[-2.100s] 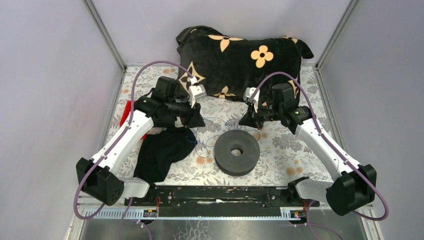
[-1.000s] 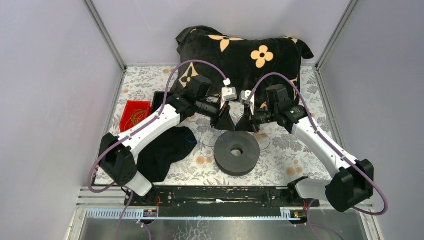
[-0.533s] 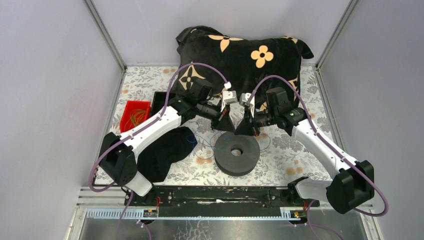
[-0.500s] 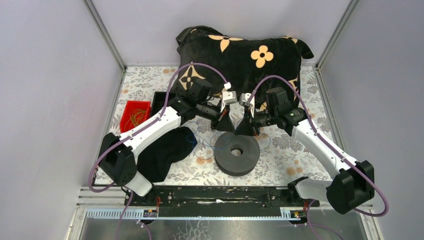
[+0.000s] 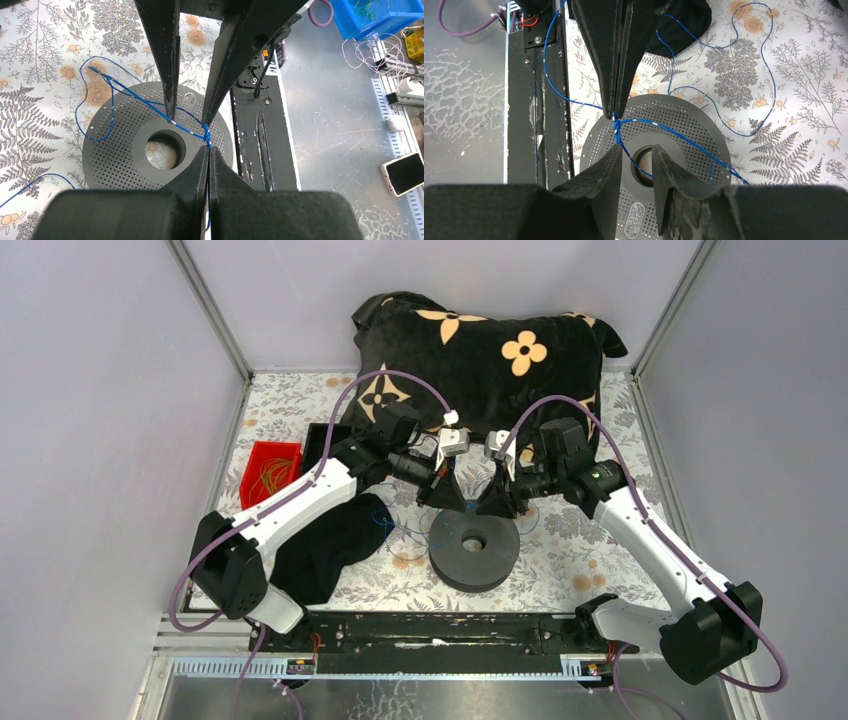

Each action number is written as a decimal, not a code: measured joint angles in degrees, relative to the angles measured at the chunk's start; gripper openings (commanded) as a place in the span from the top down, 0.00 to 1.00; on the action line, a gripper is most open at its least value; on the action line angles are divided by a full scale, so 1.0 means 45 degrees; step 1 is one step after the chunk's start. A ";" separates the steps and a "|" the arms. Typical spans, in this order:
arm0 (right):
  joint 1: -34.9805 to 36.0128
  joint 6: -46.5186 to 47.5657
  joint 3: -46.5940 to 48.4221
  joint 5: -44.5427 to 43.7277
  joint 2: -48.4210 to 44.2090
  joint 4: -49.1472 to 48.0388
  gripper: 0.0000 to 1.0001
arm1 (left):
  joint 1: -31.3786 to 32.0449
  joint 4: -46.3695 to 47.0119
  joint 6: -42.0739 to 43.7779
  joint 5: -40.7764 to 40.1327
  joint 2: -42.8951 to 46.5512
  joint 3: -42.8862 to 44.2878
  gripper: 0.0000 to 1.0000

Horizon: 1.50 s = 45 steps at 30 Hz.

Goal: Wrap the cables

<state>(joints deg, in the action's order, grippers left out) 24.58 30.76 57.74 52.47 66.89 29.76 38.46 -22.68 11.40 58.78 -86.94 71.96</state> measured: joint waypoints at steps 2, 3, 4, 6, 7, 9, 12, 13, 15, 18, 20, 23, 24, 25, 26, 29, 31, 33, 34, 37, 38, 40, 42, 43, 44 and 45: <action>0.0000 0.0019 0.0141 0.0015 -0.0010 0.0126 0.65 | 0.0000 0.0005 0.0000 0.0092 0.0000 0.0000 1.00; 0.0000 0.0019 0.0180 0.0019 -0.0010 0.0151 0.65 | 0.0000 0.0005 -0.0005 0.0107 0.0000 0.0000 1.00; 0.0000 0.0010 0.0209 0.0034 -0.0010 0.0165 0.65 | 0.0000 0.0005 -0.0005 0.0136 0.0000 0.0000 1.00; 0.0000 -0.0015 0.0228 0.0083 -0.0010 0.0170 0.66 | 0.0000 0.0015 -0.0010 0.0175 0.0000 0.0000 1.00; 0.0000 -0.0049 0.0228 0.0146 -0.0005 0.0180 0.67 | 0.0000 0.0019 -0.0010 0.0180 0.0000 0.0000 1.00; -0.0010 -0.0126 0.0228 0.0257 0.0024 0.0180 0.69 | -0.0015 0.0024 -0.0015 0.0180 0.0000 0.0000 1.00; -0.0029 -0.0287 0.0253 0.0495 0.0165 0.0170 0.69 | -0.0063 0.0053 -0.0015 0.0175 0.0000 -0.0015 1.00; -0.0034 -0.0340 0.0257 0.0583 0.0209 0.0180 0.69 | -0.0068 0.0063 -0.0015 0.0175 0.0000 -0.0024 1.00; -0.0049 -0.0437 0.0257 0.0719 0.0248 0.0185 0.68 | -0.0068 0.0083 -0.0015 0.0175 0.0000 -0.0049 1.00; -0.0053 -0.0612 0.0257 0.1020 0.0248 0.0170 0.67 | -0.0068 0.0107 -0.0015 0.0165 0.0000 -0.0097 1.00; -0.0053 -0.0738 0.0257 0.1258 0.0267 0.0151 0.66 | -0.0068 0.0107 -0.0015 0.0165 0.0000 -0.0117 1.00; -0.0053 -0.0903 0.0257 0.1515 0.0350 0.0068 0.69 | -0.0068 0.0117 -0.0010 0.0165 0.0000 -0.0160 1.00; -0.0053 -0.0981 0.0257 0.1574 0.0389 0.0039 0.70 | -0.0068 0.0117 -0.0010 0.0160 0.0000 -0.0180 1.00; -0.0053 -0.1049 0.0257 0.1598 0.0403 0.0005 0.70 | -0.0068 0.0121 -0.0010 0.0155 0.0000 -0.0199 1.00; -0.0053 -0.1146 0.0257 0.1608 0.0413 -0.0039 0.70 | -0.0068 0.0141 -0.0010 0.0121 0.0000 -0.0233 1.00; -0.0053 -0.1428 0.0257 0.1613 0.0413 -0.0253 0.65 | -0.0068 0.0199 -0.0010 0.0068 0.0000 -0.0311 1.00; -0.0058 -0.1579 0.0257 0.1613 0.0413 -0.0398 0.63 | -0.0068 0.0223 -0.0015 0.0034 0.0000 -0.0364 1.00; -0.0058 -0.1651 0.0257 0.1666 0.0418 -0.0491 0.62 | -0.0068 0.0238 -0.0010 -0.0029 0.0005 -0.0398 1.00; -0.0073 -0.1661 0.0257 0.1724 0.0423 -0.0500 0.62 | -0.0068 0.0243 -0.0010 -0.0053 0.0005 -0.0427 1.00; -0.0102 -0.1661 0.0257 0.1870 0.0437 -0.0491 0.64 | -0.0068 0.0287 -0.0010 -0.0160 0.0019 -0.0500 1.00; -0.0126 -0.1671 0.0257 0.1894 0.0437 -0.0486 0.66 | -0.0068 0.0287 -0.0010 -0.0185 0.0029 -0.0529 1.00; -0.0155 -0.1739 0.0257 0.1899 0.0447 -0.0510 0.69 | -0.0068 0.0296 -0.0010 -0.0228 0.0039 -0.0559 1.00; -0.0165 -0.1855 0.0257 0.1904 0.0505 -0.0520 0.70 | -0.0068 0.0301 -0.0010 -0.0291 0.0073 -0.0583 1.00; -0.0165 -0.1923 0.0257 0.1904 0.0578 -0.0534 0.70 | -0.0068 0.0311 -0.0015 -0.0316 0.0097 -0.0593 1.00; -0.0165 -0.1996 0.0257 0.1914 0.0675 -0.0549 0.70 | -0.0068 0.0321 -0.0015 -0.0335 0.0121 -0.0597 1.00; -0.0165 -0.2055 0.0257 0.1943 0.0787 -0.0568 0.70 | -0.0068 0.0355 -0.0015 -0.0384 0.0146 -0.0597 1.00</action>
<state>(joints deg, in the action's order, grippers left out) 23.83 21.52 58.89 61.21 70.43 27.20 38.15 -21.08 11.33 57.06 -86.28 69.28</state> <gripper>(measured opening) 0.301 0.012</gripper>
